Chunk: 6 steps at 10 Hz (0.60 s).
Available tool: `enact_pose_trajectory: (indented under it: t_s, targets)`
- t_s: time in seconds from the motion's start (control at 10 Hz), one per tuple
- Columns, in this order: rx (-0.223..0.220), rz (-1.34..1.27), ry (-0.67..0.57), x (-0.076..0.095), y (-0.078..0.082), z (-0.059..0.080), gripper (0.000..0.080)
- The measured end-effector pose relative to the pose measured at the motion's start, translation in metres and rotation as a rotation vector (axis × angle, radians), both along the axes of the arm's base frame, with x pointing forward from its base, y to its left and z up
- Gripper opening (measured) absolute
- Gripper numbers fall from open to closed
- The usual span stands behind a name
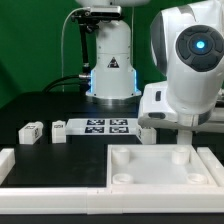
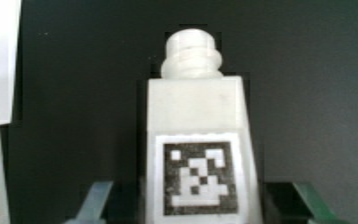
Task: Assemble one leg
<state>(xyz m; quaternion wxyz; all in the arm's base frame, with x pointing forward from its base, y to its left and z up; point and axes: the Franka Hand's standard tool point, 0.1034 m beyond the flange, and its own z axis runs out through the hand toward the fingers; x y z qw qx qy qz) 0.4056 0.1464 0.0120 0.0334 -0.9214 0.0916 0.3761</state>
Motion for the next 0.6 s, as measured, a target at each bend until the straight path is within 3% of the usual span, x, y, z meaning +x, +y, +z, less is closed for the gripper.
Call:
enact_pose_trajectory:
  t_s: [0.3, 0.6]
  targets:
    - [-0.001, 0.004, 0.006, 0.000, -0.001, 0.004, 0.0291]
    - [-0.002, 0.016, 0.017, 0.004, -0.005, 0.060, 0.0291]
